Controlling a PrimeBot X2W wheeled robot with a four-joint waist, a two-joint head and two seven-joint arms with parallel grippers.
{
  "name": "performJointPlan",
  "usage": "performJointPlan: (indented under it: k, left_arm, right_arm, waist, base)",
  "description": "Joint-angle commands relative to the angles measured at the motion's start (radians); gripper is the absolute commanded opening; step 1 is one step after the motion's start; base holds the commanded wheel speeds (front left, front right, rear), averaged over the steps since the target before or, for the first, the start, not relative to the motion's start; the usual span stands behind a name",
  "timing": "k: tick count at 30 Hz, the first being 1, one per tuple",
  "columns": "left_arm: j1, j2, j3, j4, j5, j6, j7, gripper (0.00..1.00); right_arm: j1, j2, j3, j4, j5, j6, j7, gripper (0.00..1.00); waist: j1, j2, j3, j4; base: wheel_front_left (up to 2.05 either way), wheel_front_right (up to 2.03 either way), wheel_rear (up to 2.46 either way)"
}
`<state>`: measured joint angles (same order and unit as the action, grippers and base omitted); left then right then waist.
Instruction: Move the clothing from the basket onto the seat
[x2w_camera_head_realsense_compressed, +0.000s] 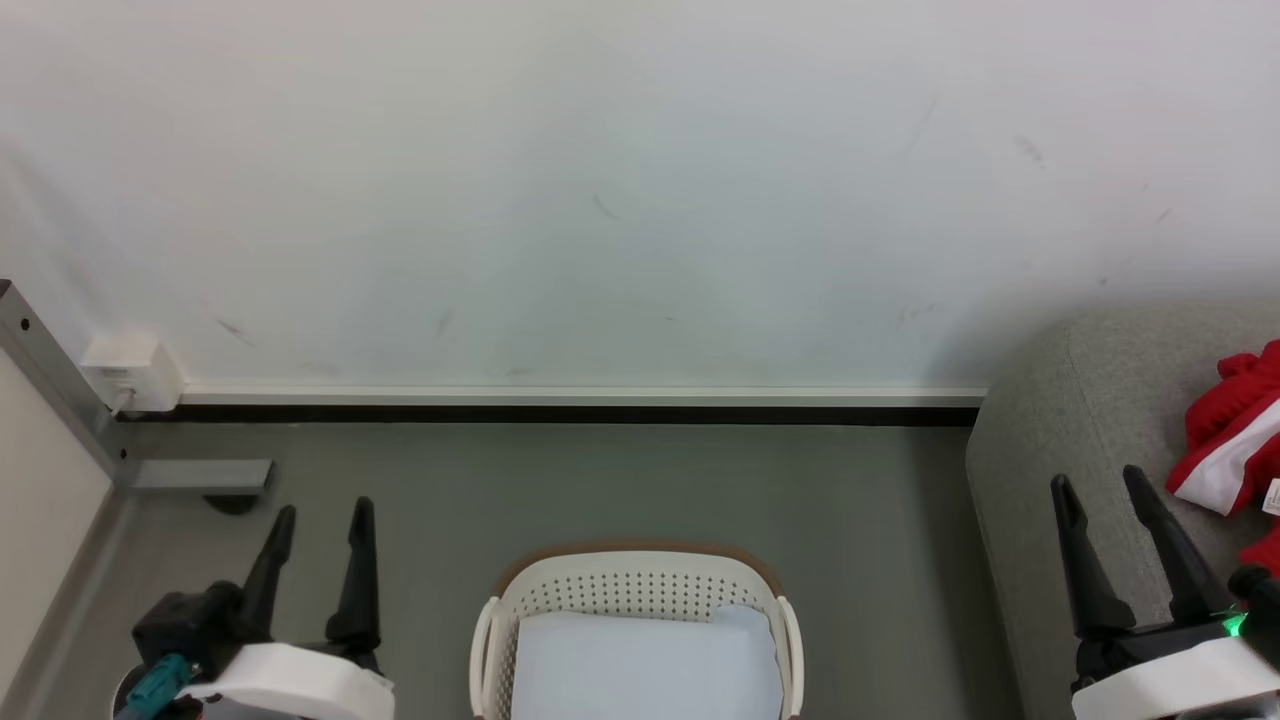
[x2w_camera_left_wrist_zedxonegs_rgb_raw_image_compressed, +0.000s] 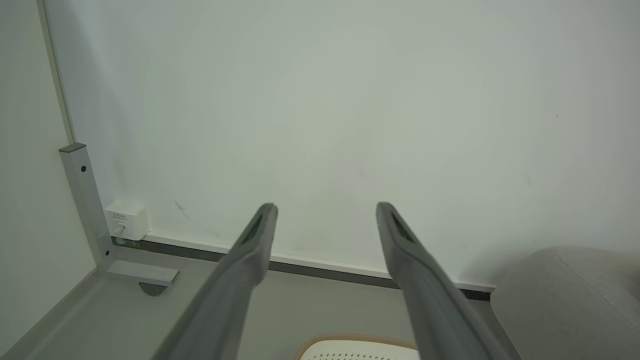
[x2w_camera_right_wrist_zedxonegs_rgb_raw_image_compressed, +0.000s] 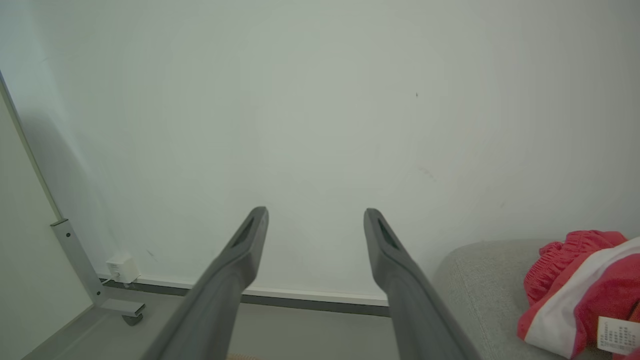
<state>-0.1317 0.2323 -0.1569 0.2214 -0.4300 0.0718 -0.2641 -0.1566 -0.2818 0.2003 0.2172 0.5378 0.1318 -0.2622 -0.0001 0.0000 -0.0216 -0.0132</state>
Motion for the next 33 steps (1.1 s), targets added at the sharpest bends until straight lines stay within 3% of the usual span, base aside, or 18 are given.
performJointPlan:
  k: [1,9,33]
  left_arm:
    - [0.014,0.002,0.008,0.008,0.019,-0.004,0.0,1.0]
    - [0.036,-0.045,0.054,0.05,0.099,-0.052,0.0,1.0]
    - [0.019,-0.117,0.159,0.092,0.217,-0.134,0.0,1.0]
  right_arm:
    - [0.019,0.003,-0.001,-0.004,-0.011,-0.002,-0.003,1.0]
    - [0.046,0.05,-0.004,-0.012,-0.04,-0.002,-0.003,1.0]
    - [0.031,0.054,0.006,0.002,-0.047,-0.002,-0.003,1.0]
  waist:
    - [0.0001,0.0,0.001,0.0]
    - [0.0001,0.0,0.002,-0.003]
    - [0.0001,0.0,-0.004,-0.011]
  base:
    - [0.0,0.0,0.0]
    - [0.0,0.0,0.0]
    - [0.0,0.0,0.0]
